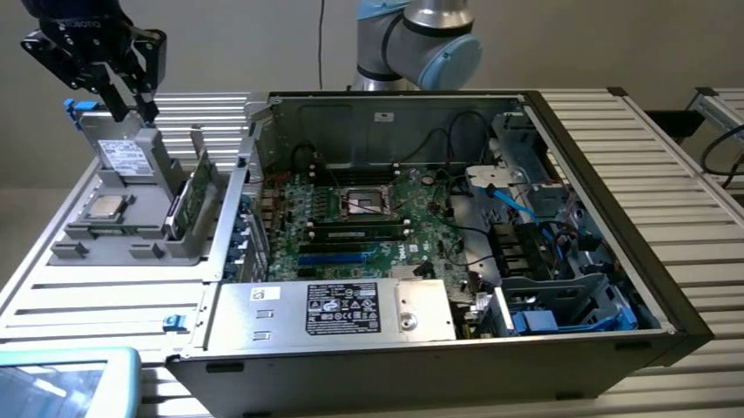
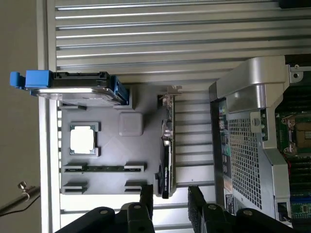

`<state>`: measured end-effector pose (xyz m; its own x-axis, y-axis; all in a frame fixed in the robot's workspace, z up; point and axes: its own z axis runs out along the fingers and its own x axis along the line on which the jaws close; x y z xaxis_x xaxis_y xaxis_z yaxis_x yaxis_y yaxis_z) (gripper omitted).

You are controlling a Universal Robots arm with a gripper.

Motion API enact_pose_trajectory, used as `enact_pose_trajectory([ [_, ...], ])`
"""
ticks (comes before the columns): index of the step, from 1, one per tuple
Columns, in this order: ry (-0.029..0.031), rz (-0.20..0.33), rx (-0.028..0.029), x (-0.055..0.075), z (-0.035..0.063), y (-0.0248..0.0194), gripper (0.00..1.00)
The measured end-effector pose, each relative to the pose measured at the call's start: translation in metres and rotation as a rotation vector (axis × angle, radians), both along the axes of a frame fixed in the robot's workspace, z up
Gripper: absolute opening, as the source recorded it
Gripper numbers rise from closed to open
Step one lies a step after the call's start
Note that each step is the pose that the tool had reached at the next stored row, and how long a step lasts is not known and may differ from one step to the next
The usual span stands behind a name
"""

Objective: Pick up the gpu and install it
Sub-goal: 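Reach for the gpu, then pick up the gpu and move the gpu toward the slot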

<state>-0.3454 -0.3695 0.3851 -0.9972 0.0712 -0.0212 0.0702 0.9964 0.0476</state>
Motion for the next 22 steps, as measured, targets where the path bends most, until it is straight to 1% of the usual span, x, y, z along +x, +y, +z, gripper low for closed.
enact_pose_trajectory([
  [15, 0.0002, 0.0, -0.0002, 0.0, -0.0001, 0.0, 0.43],
  [22, -0.0001, 0.0, 0.0001, 0.0, -0.0125, 0.0, 0.43],
])
